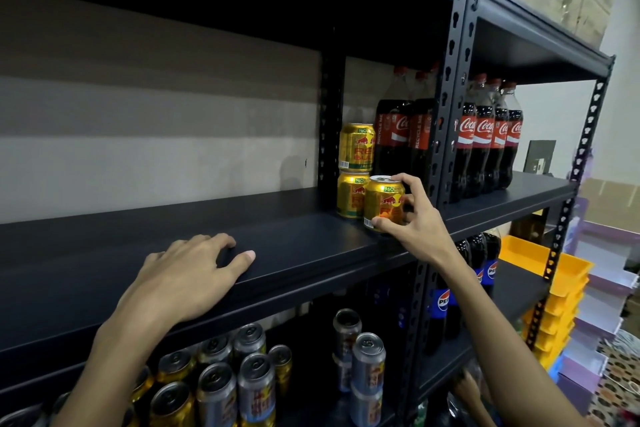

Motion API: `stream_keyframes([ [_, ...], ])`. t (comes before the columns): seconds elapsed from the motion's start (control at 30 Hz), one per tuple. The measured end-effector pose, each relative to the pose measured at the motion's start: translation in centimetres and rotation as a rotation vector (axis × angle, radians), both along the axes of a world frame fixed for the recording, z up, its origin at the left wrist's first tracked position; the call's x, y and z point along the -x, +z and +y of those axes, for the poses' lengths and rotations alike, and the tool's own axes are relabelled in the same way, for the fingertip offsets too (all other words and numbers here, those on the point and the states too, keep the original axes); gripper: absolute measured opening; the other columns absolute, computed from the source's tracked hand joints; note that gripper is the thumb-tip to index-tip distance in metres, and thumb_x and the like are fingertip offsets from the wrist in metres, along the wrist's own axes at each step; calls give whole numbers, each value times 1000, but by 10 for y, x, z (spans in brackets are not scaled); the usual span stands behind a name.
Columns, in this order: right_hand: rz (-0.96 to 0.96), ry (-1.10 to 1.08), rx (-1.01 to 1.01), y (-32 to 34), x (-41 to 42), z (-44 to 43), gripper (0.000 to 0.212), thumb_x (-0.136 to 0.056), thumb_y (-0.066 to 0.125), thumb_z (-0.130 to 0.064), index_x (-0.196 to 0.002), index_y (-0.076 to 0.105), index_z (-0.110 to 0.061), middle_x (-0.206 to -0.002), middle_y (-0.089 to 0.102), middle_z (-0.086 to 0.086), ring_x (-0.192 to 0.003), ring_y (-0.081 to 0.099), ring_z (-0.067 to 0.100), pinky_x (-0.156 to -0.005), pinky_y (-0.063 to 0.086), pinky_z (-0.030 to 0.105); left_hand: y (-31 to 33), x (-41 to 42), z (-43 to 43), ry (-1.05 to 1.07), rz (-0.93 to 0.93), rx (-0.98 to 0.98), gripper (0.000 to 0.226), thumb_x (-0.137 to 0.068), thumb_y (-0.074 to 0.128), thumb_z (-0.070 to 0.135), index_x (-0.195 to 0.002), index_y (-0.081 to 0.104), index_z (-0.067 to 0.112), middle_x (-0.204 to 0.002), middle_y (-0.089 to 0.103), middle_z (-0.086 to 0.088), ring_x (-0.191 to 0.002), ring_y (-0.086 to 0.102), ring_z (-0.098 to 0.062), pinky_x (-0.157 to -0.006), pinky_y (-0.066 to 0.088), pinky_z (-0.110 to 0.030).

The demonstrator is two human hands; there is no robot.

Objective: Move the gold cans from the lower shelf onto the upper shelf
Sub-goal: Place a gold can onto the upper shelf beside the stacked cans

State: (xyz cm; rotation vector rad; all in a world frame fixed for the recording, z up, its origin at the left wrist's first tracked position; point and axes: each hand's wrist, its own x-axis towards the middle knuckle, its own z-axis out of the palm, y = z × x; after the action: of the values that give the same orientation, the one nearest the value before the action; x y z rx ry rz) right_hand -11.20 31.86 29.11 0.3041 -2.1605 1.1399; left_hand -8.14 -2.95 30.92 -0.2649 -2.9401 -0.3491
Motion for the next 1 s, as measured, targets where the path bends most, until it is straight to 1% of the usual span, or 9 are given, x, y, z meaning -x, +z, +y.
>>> stream_keyframes([
  [0.17,13,-7,6,-2,-1,-2,70,-81,84,-24,-133,40,-42,-116,62,-8,-96,71,12,-81,58,23,0,0,0,2,-3,-5,58,-92,23,73,-138,42,42,-141,48,11,-130,44,-18,-102,34,-44],
  [0.33,27,-6,6,-2,-3,-2,70,-81,85,-24,-133,41,-40,-115,61,-9,-95,71,11,-77,58,20,0,1,0,-1,-5,3,59,-92,23,73,-138,42,42,-142,47,10,-130,44,-18,-102,34,-44],
  [0.57,47,-16,7,-2,-5,-4,69,-81,84,-24,-132,43,-41,-112,62,-11,-90,71,10,-78,59,22,1,-2,1,3,0,7,59,-92,22,73,-139,41,42,-146,45,9,-133,41,-19,-104,33,-45],
  [0.67,48,-13,2,-3,-5,-5,69,-81,84,-23,-132,42,-42,-111,61,-13,-91,71,8,-79,59,23,0,-3,1,2,-3,7,60,-92,22,73,-140,40,42,-148,43,9,-135,40,-19,-105,32,-45],
  [0.73,44,-5,5,-3,-5,-5,69,-82,84,-23,-132,41,-42,-112,62,-12,-90,71,7,-79,59,22,0,-3,1,4,1,12,60,-92,22,73,-140,41,42,-148,44,9,-134,41,-19,-105,33,-45],
  [0.83,37,32,16,-4,-5,-4,71,-82,84,-24,-136,42,-40,-119,63,-6,-94,72,6,-81,60,24,0,-1,2,3,-2,15,61,-92,22,74,-139,41,42,-147,45,9,-133,42,-19,-104,34,-45],
  [0.9,33,49,15,-5,-6,-6,72,-82,84,-25,-137,42,-40,-121,63,-2,-95,72,7,-82,60,25,0,-1,3,4,-3,21,61,-91,21,74,-139,41,42,-146,45,9,-133,42,-19,-105,34,-45],
  [1.0,32,57,14,-5,-6,-8,72,-82,84,-26,-137,41,-41,-123,63,-1,-96,73,9,-82,60,26,0,-2,2,6,-9,28,62,-91,20,75,-140,40,42,-147,44,9,-134,41,-19,-105,34,-45],
])
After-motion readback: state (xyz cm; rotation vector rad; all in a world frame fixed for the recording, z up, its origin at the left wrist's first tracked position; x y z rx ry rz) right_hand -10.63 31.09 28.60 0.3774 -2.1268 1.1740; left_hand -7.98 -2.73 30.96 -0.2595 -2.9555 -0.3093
